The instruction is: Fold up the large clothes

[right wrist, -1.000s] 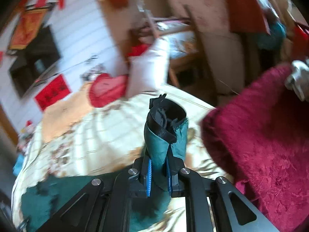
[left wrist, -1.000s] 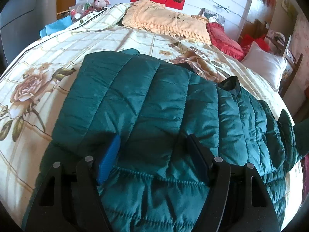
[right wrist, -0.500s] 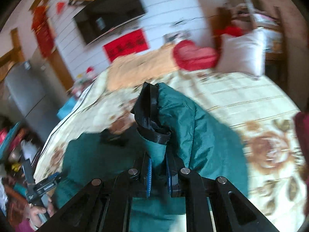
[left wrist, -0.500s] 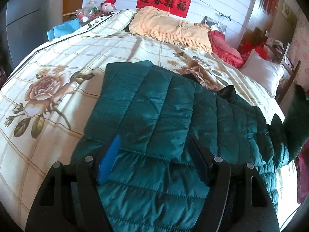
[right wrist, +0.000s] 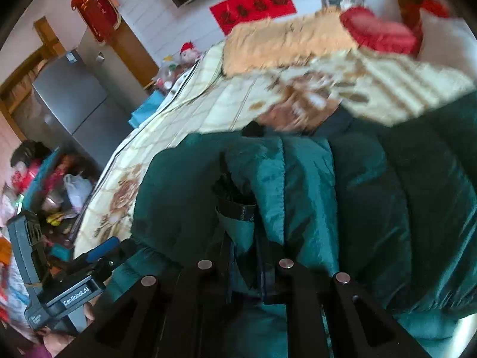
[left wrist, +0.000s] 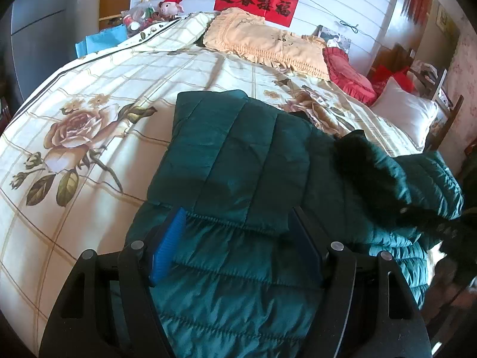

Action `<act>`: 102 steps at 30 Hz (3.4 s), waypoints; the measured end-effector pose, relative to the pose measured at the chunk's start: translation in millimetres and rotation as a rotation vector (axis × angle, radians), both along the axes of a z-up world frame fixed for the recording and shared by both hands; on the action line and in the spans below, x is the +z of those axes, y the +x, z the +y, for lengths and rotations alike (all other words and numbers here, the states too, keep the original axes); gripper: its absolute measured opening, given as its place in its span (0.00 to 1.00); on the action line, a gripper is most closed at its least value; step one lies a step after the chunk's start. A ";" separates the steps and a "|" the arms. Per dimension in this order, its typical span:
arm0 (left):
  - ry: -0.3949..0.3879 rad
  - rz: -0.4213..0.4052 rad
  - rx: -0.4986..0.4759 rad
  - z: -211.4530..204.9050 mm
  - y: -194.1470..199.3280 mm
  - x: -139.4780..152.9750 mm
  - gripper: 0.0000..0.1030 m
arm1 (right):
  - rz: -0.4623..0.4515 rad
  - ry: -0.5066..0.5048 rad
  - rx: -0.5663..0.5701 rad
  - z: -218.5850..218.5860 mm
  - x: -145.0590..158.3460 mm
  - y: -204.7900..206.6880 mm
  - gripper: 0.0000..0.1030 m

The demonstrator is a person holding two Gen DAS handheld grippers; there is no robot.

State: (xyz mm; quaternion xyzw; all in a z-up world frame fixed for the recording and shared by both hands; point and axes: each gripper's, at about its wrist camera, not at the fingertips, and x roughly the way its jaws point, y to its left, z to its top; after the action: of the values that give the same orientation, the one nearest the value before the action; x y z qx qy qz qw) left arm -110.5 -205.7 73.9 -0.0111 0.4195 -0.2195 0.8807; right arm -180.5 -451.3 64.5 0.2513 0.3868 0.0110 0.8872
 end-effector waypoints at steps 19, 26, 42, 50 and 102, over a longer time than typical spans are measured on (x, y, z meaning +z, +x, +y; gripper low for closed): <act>-0.199 0.082 -0.163 -49.7 -19.4 26.6 0.69 | -0.073 0.008 -0.018 -38.3 53.6 -89.4 0.79; -0.161 0.137 -0.212 -111.1 -21.2 18.3 0.69 | -0.104 0.032 -0.073 -64.5 67.7 -142.0 0.79; -0.046 0.058 -0.251 -149.6 -28.6 7.1 0.11 | -0.117 -0.013 -0.160 -93.2 81.4 -195.4 0.79; -0.068 -0.044 -0.177 -94.0 -11.5 40.9 0.10 | -0.114 -0.012 -0.211 -96.6 78.7 -183.9 0.79; 0.186 -0.050 0.064 -40.7 78.0 -18.0 0.61 | 0.110 -0.378 -0.152 -12.9 -15.9 15.2 0.62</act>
State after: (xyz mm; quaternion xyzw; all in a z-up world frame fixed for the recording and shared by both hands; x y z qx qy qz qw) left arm -32.6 -246.5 55.9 0.0627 0.4153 -0.1516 0.8948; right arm -165.3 -464.2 48.6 0.1089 0.4099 -0.1428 0.8943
